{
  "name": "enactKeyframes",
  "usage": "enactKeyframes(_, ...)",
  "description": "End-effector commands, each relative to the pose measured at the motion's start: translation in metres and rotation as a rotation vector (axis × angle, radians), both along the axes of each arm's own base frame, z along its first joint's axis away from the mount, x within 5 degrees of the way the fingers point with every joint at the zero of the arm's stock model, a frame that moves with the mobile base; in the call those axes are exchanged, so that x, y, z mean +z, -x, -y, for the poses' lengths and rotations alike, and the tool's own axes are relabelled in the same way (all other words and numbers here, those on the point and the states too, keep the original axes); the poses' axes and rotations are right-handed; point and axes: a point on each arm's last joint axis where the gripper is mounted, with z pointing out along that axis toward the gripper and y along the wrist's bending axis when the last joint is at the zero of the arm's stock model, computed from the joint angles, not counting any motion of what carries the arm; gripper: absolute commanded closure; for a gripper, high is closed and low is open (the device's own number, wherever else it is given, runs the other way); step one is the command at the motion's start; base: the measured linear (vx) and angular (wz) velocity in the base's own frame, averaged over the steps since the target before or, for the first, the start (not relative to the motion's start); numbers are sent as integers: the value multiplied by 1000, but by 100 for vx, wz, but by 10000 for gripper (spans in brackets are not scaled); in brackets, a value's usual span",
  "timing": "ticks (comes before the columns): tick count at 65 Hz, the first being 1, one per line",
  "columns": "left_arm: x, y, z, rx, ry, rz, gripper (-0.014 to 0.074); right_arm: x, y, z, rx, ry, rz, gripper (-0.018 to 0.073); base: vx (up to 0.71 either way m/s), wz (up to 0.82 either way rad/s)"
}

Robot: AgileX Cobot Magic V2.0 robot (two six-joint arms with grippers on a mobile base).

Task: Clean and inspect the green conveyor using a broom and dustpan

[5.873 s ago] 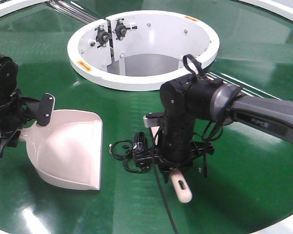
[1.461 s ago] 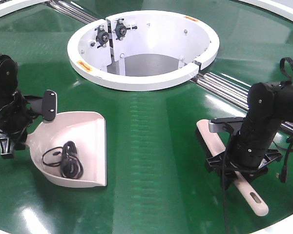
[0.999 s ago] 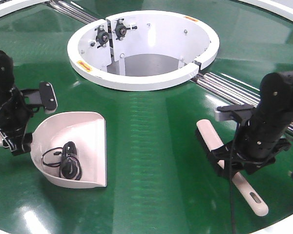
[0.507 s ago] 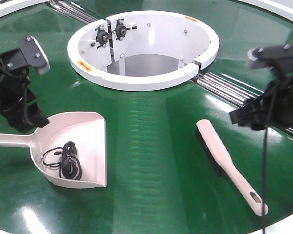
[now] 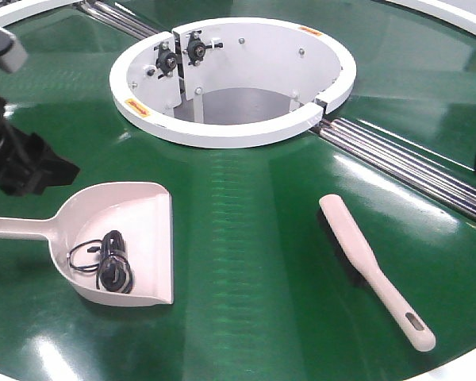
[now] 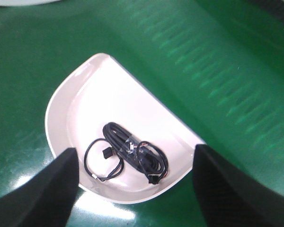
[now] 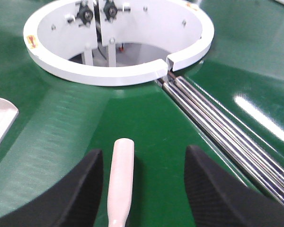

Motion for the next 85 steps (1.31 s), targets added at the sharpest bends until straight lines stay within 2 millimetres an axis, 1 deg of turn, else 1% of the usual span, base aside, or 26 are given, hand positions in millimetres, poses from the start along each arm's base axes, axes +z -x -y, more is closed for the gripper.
enactKeyframes(1, 21, 25, -2, 58, 99, 198, 164, 4, 18, 4, 5, -25, 172, 174, 0, 0)
enactKeyframes(5, 17, 41, -5, 95, 135, 276, 176, -1, 33, 7, 6, -34, 225, 177, 0, 0)
enactKeyframes(8, 16, 60, -9, 122, 167, 357, 185, -8, 44, 9, 9, -34, 263, 177, 0, 0)
enactKeyframes(10, 15, 68, -12, 142, 185, 410, 190, -13, 50, 10, 11, -30, 281, 177, 0, 0)
enactKeyframes(11, 10, 73, -13, 151, 191, 420, 192, -15, 54, 11, 12, -33, 299, 177, 0, 0)
enactKeyframes(12, 12, 80, -15, 163, 206, 461, 195, -19, 57, 11, 12, -34, 305, 177, 0, 0)
enactKeyframes(13, 7, 85, -16, 172, 212, 472, 197, -21, 61, 12, 12, -39, 321, 177, 0, 0)
enactKeyframes(19, -6, 117, -24, 221, 258, 606, 209, -38, 73, 14, 14, -57, 383, 177, 0, 0)
enactKeyframes(23, -22, 134, -30, 260, 276, 688, 217, -54, 79, 15, 16, -65, 415, 177, 0, 0)
enactKeyframes(27, -41, 145, -36, 300, 291, 747, 227, -69, 80, 15, 18, -70, 441, 177, 0, 0)
enactKeyframes(28, -48, 147, -37, 308, 293, 749, 230, -73, 79, 15, 19, -72, 450, 177, 0, 0)
enactKeyframes(34, -83, 152, -42, 376, 326, 767, 262, -89, 77, 14, 23, -79, 488, 177, 0, 0)
enactKeyframes(38, -96, 154, -44, 414, 364, 768, 307, -97, 75, 14, 25, -82, 498, 185, 0, 0)
enactKeyframes(40, -98, 154, -44, 423, 379, 768, 337, -98, 74, 13, 25, -82, 497, 198, 0, 0)
enactKeyframes(44, -99, 154, -43, 405, 369, 768, 440, -100, 74, 13, 25, -83, 496, 267, 0, 0)
enactKeyframes(46, -99, 154, -42, 389, 355, 765, 505, -100, 74, 13, 25, -85, 494, 321, 0, 0)
enactKeyframes(49, -99, 155, -42, 374, 339, 765, 608, -100, 74, 13, 24, -89, 493, 424, 0, 0)
enactKeyframes(53, -100, 155, -41, 368, 330, 765, 605, -100, 74, 13, 24, -89, 493, 559, 0, 0)
enactKeyframes(54, -99, 155, -41, 368, 330, 766, 605, -100, 74, 13, 24, -88, 493, 575, 0, 0)
enactKeyframes(74, -92, 154, -46, 413, 341, 855, 604, -100, 74, 13, 25, -87, 495, 568, 0, 0)
enactKeyframes(85, -92, 154, -46, 413, 340, 854, 603, -100, 74, 13, 25, -87, 495, 568, 0, 0)
